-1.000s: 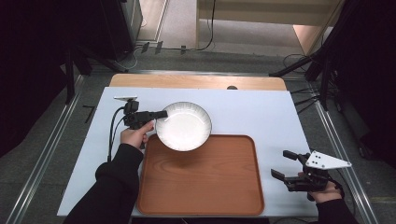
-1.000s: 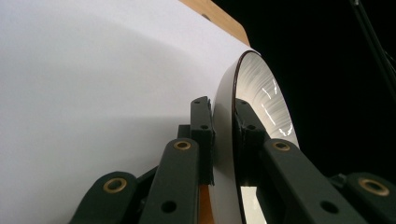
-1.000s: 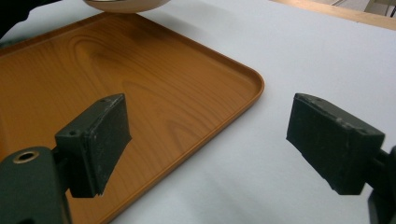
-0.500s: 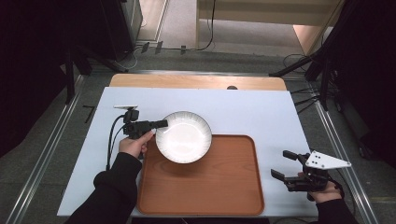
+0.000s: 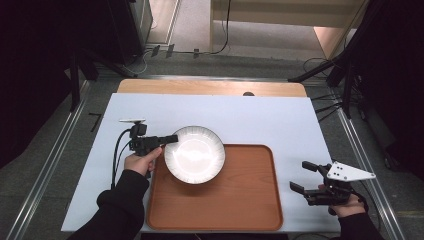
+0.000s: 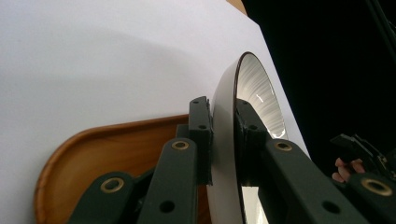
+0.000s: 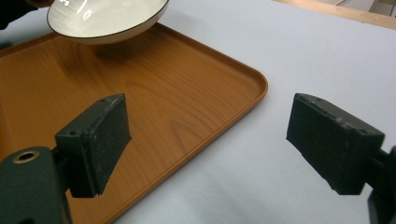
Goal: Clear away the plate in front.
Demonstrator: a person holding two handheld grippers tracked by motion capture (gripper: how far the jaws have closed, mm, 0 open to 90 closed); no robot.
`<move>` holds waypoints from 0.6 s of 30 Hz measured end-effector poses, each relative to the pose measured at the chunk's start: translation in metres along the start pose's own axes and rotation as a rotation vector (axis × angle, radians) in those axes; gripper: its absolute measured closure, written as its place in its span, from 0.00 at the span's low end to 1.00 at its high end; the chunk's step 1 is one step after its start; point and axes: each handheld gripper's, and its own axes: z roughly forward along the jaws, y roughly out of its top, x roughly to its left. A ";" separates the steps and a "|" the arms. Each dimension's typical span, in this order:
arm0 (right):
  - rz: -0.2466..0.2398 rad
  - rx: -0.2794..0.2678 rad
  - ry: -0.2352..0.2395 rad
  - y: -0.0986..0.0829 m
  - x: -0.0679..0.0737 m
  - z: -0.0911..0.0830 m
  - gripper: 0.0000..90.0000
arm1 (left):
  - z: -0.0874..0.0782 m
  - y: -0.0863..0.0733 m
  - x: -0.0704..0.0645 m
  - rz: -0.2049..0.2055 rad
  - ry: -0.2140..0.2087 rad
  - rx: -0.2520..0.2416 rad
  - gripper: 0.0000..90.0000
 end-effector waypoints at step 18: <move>-0.005 -0.003 0.015 0.001 0.001 0.000 0.16 | 0.012 -0.019 -0.016 0.044 -0.019 0.073 0.89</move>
